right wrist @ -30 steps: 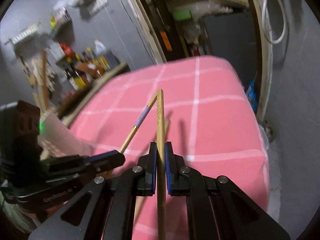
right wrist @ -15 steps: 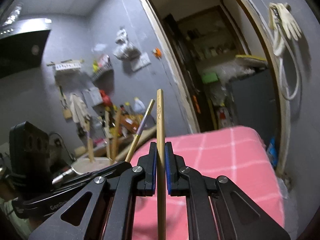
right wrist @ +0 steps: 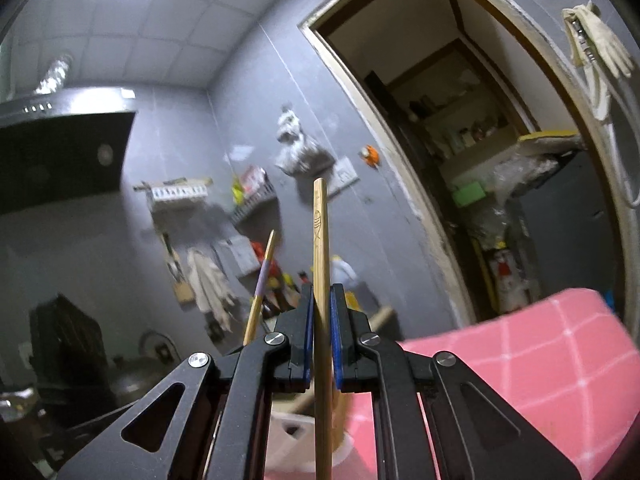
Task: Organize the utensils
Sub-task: 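Lift both held chopsticks and carry them over the white caddy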
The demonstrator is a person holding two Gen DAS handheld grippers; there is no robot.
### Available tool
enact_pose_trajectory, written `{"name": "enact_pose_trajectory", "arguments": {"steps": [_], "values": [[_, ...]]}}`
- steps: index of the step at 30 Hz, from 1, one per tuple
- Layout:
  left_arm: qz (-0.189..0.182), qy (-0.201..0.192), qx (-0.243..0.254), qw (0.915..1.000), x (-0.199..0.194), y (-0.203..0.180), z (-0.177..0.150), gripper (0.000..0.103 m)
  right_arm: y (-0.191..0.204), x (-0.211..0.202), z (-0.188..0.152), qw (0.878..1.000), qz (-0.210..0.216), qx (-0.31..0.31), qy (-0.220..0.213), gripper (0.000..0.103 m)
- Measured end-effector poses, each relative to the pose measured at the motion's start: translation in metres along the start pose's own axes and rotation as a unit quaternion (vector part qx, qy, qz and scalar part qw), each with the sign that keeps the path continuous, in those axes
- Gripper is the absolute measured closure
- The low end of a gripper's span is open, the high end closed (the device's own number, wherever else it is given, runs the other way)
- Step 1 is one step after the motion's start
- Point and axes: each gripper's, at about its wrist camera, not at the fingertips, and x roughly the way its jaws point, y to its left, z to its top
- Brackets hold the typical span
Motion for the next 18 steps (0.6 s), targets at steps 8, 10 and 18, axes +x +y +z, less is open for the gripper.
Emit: {"name": "enact_pose_trajectory", "arguments": {"steps": [8, 10, 18], "values": [[0.041, -0.057, -0.042, 0.9966, -0.007, 0.071, 0.023, 0.099, 0.018, 0.034, 0.000, 0.998, 0.019, -0.019, -0.058, 0.097], [0.051, -0.067, -0.050, 0.9952, -0.009, 0.082, 0.025, 0.099, 0.020, 0.038, -0.003, 0.997, 0.013, -0.026, -0.070, 0.097], [0.084, -0.098, -0.080, 0.9884, -0.010, 0.113, 0.021, 0.099, 0.021, 0.046, -0.019, 0.993, -0.028, -0.052, -0.098, 0.097]]}}
